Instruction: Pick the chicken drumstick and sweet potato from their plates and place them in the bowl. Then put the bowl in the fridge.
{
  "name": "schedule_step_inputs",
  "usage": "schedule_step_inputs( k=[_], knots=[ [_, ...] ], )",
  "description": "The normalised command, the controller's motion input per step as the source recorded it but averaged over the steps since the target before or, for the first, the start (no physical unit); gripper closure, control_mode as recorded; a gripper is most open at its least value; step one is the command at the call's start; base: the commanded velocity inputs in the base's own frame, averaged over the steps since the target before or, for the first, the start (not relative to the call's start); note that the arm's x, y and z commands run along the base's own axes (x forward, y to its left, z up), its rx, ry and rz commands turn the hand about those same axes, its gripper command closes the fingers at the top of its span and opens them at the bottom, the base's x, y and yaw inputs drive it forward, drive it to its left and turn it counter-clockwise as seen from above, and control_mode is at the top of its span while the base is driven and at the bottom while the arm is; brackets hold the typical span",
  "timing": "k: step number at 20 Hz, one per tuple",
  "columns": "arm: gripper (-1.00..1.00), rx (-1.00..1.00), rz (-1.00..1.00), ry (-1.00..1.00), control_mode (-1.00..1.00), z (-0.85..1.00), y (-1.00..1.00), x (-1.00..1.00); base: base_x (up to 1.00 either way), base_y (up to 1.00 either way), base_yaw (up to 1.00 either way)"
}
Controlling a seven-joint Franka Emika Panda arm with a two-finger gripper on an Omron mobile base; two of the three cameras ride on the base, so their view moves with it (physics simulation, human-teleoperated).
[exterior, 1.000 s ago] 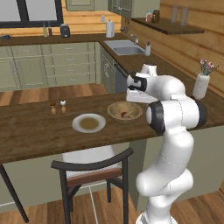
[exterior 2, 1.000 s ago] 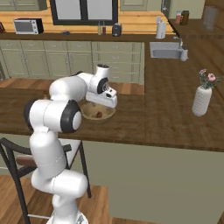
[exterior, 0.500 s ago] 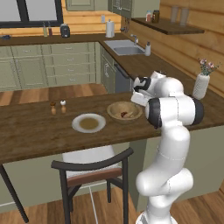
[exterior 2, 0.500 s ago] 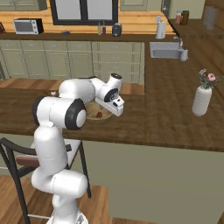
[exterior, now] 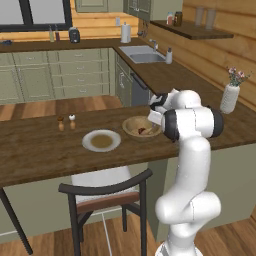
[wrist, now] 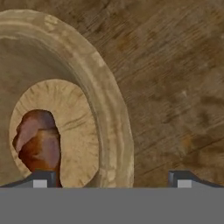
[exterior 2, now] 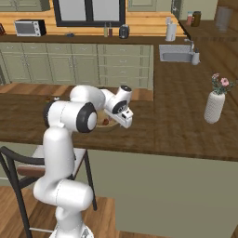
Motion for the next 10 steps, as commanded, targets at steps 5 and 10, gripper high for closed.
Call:
schedule_step_inputs(
  k=[5, 10],
  knots=[
    [-1.0, 0.0, 0.0, 0.0, -1.0, -0.31, 0.12, 0.18, 0.0, 0.0, 0.0],
    [-1.0, 0.01, 0.0, 0.0, -1.0, -0.29, 0.12, 0.11, 0.0, 0.0, 0.0]
  ],
)
